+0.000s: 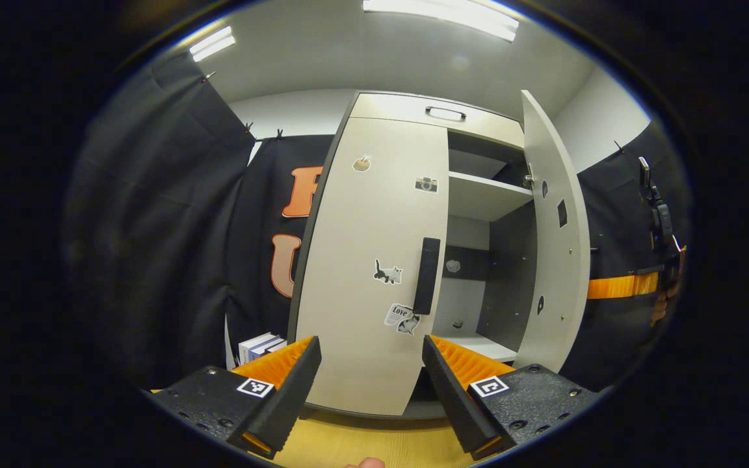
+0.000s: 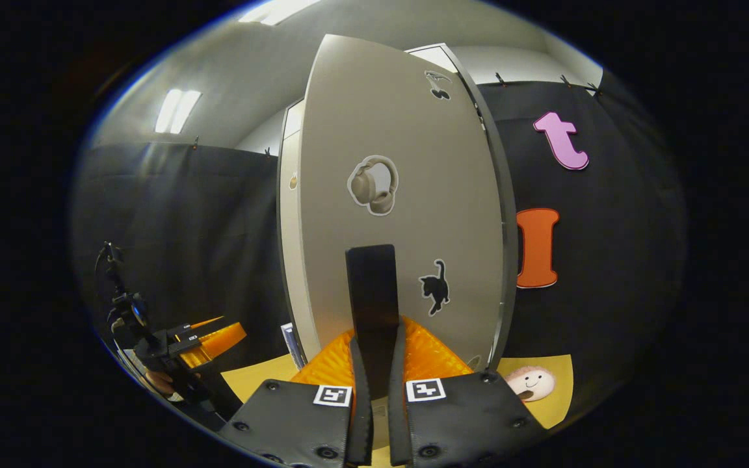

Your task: Open the right door of the double-door shoe cabinet with the right hand, and open the left door with the left hand.

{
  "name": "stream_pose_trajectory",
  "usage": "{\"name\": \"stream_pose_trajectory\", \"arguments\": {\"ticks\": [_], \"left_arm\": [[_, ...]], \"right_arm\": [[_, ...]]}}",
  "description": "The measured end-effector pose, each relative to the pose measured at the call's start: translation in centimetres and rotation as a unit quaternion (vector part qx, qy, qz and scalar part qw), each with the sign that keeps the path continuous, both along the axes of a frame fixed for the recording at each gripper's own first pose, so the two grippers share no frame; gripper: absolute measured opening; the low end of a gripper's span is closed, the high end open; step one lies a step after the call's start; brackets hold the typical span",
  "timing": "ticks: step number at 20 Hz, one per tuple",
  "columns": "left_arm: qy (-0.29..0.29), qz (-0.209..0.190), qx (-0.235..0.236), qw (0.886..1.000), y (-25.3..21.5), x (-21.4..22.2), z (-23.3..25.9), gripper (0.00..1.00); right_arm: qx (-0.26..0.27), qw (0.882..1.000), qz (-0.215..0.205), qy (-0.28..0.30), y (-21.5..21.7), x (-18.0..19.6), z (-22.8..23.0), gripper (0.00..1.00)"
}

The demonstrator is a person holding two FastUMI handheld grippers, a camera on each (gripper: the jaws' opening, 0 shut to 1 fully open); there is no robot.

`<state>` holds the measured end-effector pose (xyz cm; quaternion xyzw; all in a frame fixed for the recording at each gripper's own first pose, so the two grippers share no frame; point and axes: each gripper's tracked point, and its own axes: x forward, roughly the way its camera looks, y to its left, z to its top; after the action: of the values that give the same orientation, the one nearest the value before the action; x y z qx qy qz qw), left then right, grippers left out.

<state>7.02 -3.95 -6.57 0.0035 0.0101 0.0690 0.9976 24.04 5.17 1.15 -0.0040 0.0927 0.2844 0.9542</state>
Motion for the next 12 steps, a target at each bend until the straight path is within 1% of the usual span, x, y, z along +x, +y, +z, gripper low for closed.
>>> {"name": "stream_pose_trajectory", "arguments": {"ticks": [3,6,9,12], "left_arm": [[-0.002,0.008,-0.003,1.0,-0.7,-0.2,0.3,0.94],[0.0,0.011,0.009,1.0,-1.5,-0.4,0.5,0.95],[0.003,0.01,0.018,1.0,-2.1,-0.4,0.5,0.94],[0.003,0.009,0.011,1.0,-2.9,-0.3,0.4,0.94]], "right_arm": [[0.007,1.0,0.005,-0.003,-0.5,-0.1,0.1,0.17],[0.013,1.0,0.005,-0.009,-1.0,0.0,0.2,0.17],[0.012,1.0,-0.005,-0.013,-1.6,0.1,0.2,0.17],[0.016,1.0,-0.016,-0.015,-2.1,0.2,0.2,0.17]]}}
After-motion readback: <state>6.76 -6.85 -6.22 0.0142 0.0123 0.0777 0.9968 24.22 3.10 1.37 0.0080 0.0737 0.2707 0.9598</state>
